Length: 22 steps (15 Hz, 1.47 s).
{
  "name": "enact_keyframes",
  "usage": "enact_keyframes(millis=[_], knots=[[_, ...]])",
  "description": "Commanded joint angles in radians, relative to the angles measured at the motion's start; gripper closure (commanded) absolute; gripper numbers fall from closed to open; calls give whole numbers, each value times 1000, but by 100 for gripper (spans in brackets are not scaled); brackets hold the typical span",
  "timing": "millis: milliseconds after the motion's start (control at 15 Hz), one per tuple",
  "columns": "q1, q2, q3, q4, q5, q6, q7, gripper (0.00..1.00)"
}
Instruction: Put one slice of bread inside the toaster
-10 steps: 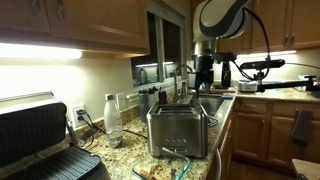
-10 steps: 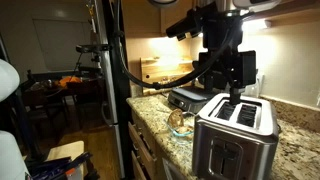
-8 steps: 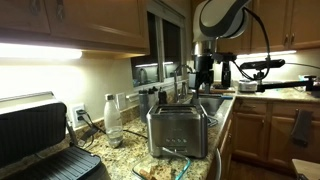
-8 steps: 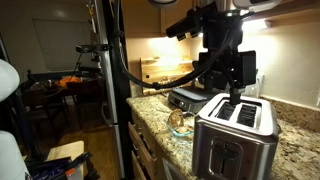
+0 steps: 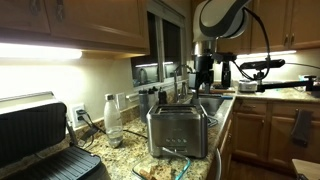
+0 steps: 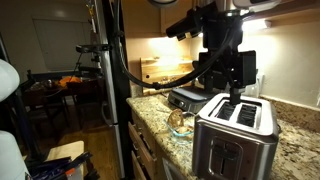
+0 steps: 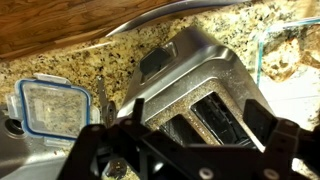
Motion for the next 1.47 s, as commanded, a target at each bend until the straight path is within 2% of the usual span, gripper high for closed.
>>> enact_keyframes(millis=[0,733,1400], knots=[[-1,0,1,2,1,-2,-1,0],[17,19,31,7,-1,-6,-5,0],[64,103,89,57,-6,-14,-6,0]])
